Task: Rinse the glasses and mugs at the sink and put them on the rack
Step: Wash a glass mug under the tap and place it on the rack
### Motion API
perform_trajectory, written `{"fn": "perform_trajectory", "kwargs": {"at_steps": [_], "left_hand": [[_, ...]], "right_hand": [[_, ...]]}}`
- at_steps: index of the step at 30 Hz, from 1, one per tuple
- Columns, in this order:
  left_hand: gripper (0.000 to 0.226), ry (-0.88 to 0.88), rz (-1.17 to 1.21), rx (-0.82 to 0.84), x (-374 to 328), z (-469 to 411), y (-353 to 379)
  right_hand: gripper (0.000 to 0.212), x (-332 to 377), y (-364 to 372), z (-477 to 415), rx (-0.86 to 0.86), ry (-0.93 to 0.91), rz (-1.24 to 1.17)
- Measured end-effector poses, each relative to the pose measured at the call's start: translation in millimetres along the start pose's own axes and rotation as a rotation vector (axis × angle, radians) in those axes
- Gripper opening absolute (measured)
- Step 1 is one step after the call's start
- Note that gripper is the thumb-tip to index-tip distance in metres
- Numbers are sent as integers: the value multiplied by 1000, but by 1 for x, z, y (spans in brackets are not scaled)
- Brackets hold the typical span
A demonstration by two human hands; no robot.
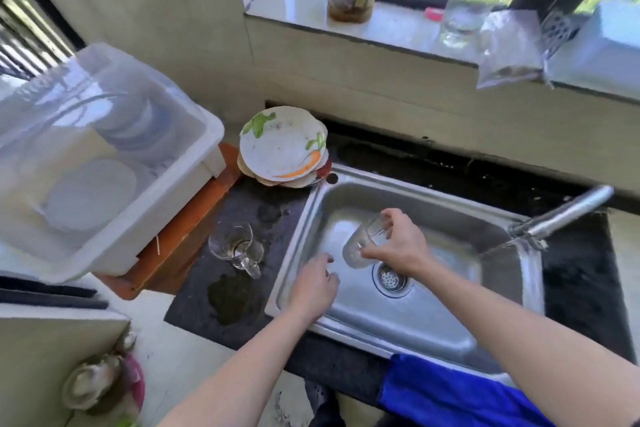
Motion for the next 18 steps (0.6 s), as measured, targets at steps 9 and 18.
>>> {"fn": "perform_trajectory", "kwargs": {"at_steps": [9,18], "left_hand": [[20,-11,53,133,-90,-5,86],[26,-411,748,285,-128,-4,155]], "right_hand": [[92,-139,-62,35,10,321,-33],[82,-175,-112,27,-29,291,-294]]}}
Point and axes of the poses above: each hand's wrist, its own z-axis away from the middle knuckle, its own y-axis out of the palm, x = y × z, the point moved 7 cm from there along -z, towards the middle knuckle, and after that the axes turned 1 degree about -z, right-handed, at the moved point
